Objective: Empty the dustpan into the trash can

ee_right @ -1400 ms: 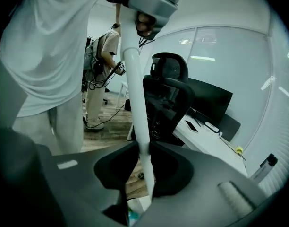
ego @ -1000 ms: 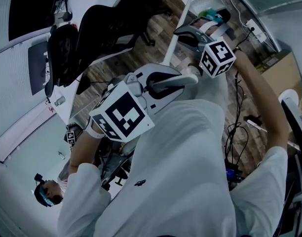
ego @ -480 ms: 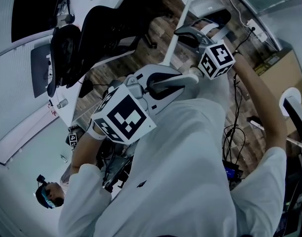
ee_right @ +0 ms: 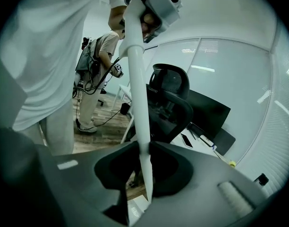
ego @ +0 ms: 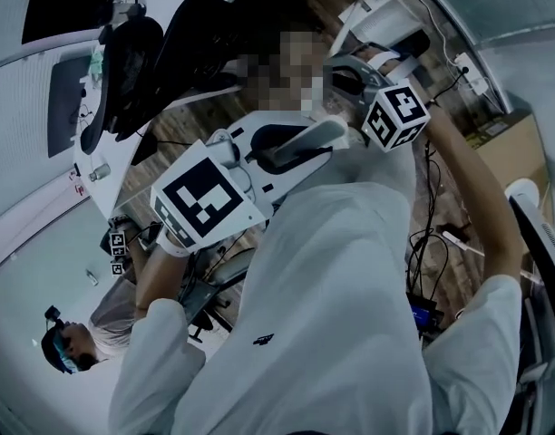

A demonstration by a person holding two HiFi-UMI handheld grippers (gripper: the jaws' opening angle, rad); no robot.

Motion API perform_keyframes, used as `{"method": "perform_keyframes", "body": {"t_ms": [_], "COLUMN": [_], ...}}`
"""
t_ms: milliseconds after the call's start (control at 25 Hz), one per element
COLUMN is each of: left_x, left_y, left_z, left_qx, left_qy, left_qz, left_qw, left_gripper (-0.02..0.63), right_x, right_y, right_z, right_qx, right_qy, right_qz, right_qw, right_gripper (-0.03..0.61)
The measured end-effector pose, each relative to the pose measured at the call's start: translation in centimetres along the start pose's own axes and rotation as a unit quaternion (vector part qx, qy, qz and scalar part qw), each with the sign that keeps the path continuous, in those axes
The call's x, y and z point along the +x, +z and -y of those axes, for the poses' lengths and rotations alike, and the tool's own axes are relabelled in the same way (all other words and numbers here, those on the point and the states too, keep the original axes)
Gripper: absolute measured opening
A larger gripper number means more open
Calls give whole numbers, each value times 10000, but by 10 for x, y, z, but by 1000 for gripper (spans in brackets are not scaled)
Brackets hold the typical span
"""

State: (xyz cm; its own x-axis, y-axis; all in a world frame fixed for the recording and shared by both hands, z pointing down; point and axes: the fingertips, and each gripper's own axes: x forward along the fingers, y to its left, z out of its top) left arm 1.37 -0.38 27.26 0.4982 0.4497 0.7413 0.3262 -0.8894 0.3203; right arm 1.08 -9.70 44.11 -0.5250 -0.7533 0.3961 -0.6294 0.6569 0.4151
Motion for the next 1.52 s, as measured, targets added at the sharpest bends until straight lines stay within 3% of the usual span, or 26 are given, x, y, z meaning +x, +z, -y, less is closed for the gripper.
{"method": "perform_keyframes", "body": {"t_ms": [520,920,1240,1520], "left_x": [-48,-38,-21,-3], "left_y": [-33,-71,-97,-120], "left_z": [-4,-1,-7,-32], "left_qx": [-1114,-1922,-2420,-3097], "left_qy": [411,298,224,537], "left_qz": [746,988,1084,1403], "left_qw": [9901,9759,9639,9389], "left_gripper": [97,98,98,98], "right_x": [47,53,19,-11], "right_y": [55,51,34,28], "right_z": [-54,-113,-111,-93], "right_qx": [-57,403,1442,2508], "right_qy": [949,1725,1337,831], "right_qz": [221,22,-246,-449], "right_qw": [9952,9842,9802,9634], "right_gripper": [89,92,91,89]}}
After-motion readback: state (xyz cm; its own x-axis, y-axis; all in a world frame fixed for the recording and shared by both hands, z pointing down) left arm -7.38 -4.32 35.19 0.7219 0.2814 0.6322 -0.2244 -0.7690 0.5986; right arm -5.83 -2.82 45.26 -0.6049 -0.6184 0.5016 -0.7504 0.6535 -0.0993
